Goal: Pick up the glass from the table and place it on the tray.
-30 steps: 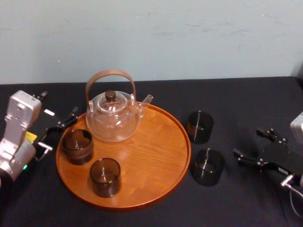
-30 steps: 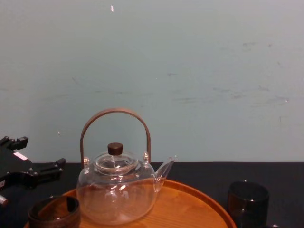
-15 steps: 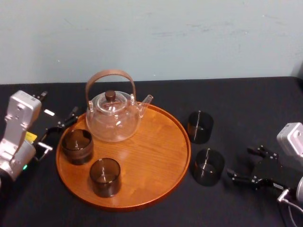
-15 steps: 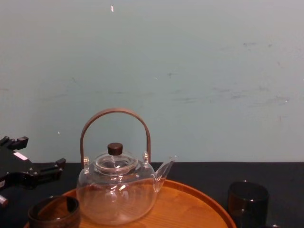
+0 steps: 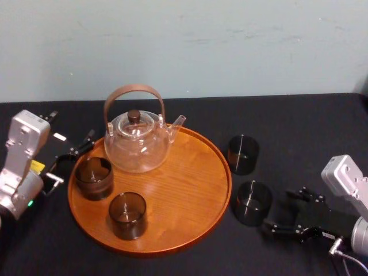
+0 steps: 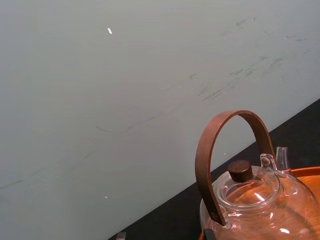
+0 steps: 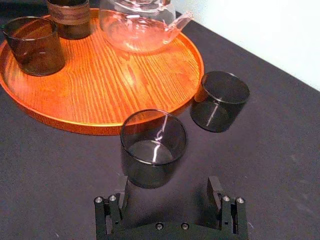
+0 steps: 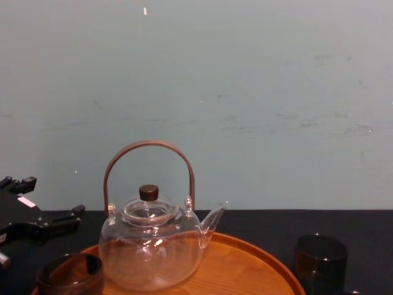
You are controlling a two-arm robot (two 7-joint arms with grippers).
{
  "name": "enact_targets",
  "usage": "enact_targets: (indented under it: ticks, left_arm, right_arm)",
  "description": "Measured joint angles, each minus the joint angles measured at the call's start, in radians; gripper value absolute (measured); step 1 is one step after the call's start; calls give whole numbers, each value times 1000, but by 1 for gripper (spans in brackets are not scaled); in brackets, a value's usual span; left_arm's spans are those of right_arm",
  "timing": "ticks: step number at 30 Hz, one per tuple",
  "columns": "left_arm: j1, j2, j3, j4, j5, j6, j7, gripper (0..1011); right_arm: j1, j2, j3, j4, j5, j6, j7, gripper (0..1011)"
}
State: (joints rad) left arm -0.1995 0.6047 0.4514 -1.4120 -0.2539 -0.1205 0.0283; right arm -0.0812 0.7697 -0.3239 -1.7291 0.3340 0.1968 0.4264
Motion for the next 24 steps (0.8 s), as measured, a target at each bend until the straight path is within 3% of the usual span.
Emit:
enact_targets:
  ticks: [24]
  left_arm:
    - [0, 0, 0, 0, 0, 0, 0, 1001]
  right_arm:
    - [84, -79, -39, 49, -36, 25, 72, 1002]
